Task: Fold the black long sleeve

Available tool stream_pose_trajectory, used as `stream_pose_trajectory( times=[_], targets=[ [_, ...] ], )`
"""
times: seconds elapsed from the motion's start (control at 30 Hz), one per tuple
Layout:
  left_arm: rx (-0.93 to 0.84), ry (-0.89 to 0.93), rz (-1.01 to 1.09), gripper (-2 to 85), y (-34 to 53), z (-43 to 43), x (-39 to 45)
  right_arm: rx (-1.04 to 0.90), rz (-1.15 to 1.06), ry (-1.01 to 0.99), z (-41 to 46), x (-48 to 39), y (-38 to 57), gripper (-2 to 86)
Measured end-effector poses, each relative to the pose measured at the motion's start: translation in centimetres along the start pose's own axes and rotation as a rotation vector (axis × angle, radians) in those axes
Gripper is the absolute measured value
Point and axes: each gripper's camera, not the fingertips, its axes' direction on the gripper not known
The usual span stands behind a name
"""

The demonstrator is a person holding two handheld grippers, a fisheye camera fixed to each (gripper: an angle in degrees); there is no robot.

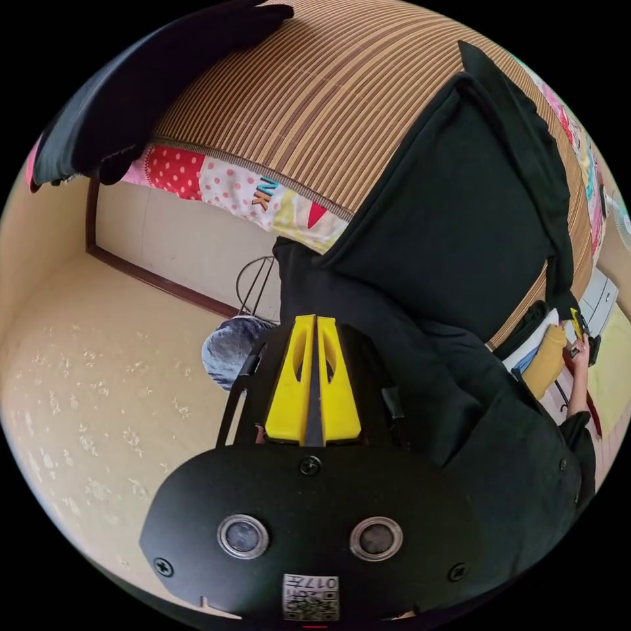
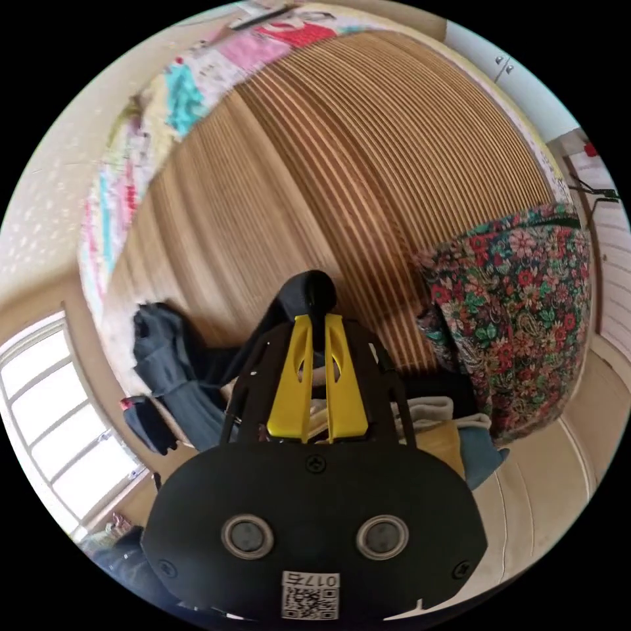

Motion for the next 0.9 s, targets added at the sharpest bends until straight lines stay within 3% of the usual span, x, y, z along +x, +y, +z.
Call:
stream_pose_trajectory(
  times=[0.13,0.2,0.27,0.33,0.4,0.67,0.9],
  targets=[
    [0.028,0.035,-0.016,-1.0,-1.8,-2.1,-0.5,0.149,-0.125,-0.208,-9.6,-2.8,4.9,4.0],
    [0.055,0.089,-0.031,-1.0,-3.2,-3.6,-1.3,0.238,-0.111,-0.201,-13.4,-2.0,6.9,4.0],
    [0.075,0.128,-0.045,-1.0,-4.2,-4.7,-1.9,0.214,0.061,-0.094,-14.7,1.0,7.7,3.8],
    [0.087,0.168,-0.057,-1.0,-5.3,-5.5,-2.6,-0.055,0.263,0.183,-11.0,6.1,6.8,3.6],
    [0.088,0.216,-0.072,-1.0,-6.5,-6.5,-3.6,-0.334,0.304,0.222,-6.3,8.6,6.4,3.5],
    [0.113,0.238,-0.047,-0.9,-8.2,-10.5,-7.7,-0.165,0.009,0.215,-12.0,-3.9,7.7,3.5],
    [0.117,0.317,-0.078,-0.7,-7.4,-10.9,-12.7,-0.152,-0.445,-0.166,-8.5,-23.6,9.5,4.9]
  ],
)
